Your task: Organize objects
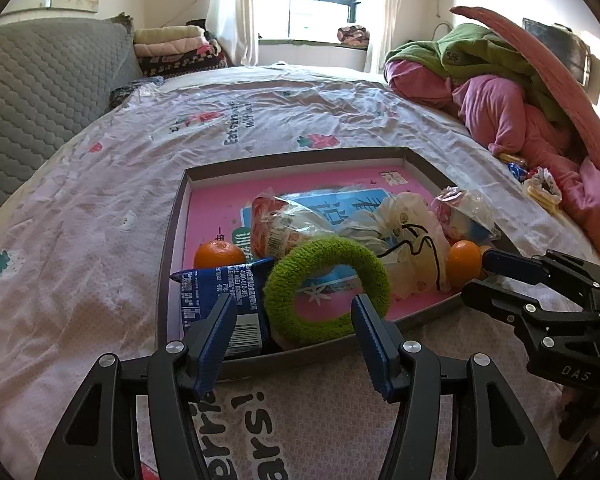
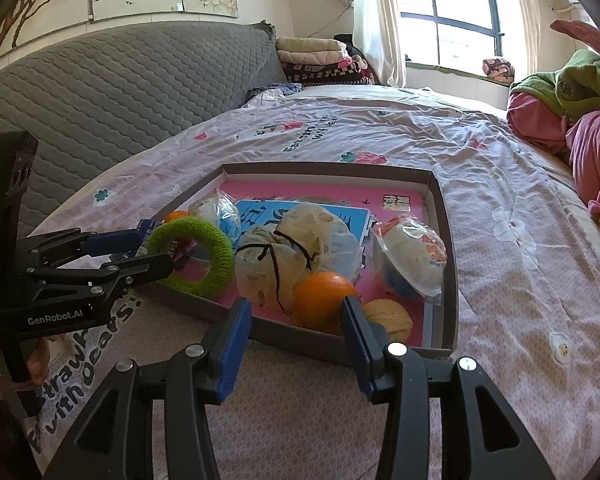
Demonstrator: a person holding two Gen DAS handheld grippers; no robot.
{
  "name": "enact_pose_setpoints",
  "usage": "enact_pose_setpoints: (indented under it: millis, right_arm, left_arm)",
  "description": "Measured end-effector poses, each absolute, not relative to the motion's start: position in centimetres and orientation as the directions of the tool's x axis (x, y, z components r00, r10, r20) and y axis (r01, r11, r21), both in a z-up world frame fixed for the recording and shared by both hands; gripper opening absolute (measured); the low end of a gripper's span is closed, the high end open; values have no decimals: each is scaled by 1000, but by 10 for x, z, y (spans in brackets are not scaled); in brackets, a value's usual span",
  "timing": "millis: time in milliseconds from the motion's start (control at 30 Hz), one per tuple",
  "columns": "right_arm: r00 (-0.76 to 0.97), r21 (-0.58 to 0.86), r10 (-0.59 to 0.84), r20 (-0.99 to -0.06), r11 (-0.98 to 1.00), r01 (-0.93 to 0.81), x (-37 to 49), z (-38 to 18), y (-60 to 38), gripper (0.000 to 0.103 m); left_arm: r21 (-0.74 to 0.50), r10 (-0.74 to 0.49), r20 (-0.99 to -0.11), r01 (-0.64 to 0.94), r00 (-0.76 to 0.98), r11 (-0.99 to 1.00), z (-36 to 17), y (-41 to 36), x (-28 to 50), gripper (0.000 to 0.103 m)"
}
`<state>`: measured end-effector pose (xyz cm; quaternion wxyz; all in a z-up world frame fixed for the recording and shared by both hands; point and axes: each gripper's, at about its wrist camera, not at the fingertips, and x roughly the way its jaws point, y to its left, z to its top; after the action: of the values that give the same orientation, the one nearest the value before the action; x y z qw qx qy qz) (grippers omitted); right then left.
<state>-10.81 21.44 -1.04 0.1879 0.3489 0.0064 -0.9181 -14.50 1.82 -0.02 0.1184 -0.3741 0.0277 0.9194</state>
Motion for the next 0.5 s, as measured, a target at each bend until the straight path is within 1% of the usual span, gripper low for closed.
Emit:
enact_pose_setpoints:
  millis: [100,367,433,467,500]
  right_arm:
    - [-689,115,-337,-641,-930,349,-106,-9,214,47]
    - [-716,76,-321,-620,-933,352,-100,-3,210,47]
    - [-730,81,-329,-599,-932,353,-98,1,212,55]
    - [-734,82,-331,-592,-932,354,-97,2,213,64]
    - [-743,80,-330,-582,-933,352,-96,4,213,68]
  left_arm:
    - [-40,200,-691,-239,-695,-970,1,18,-144,69]
    - [-27,190,-681,-235,-707,-972,4,17,-141,70]
    - [-22,186,-677,-233,-712,-972,5,17,-140,70]
    - [-20,184,-675,-231,-715,-973,5,17,-139,71]
    - [-19,182,-671,-228,-719,-973,6,17,-139,71]
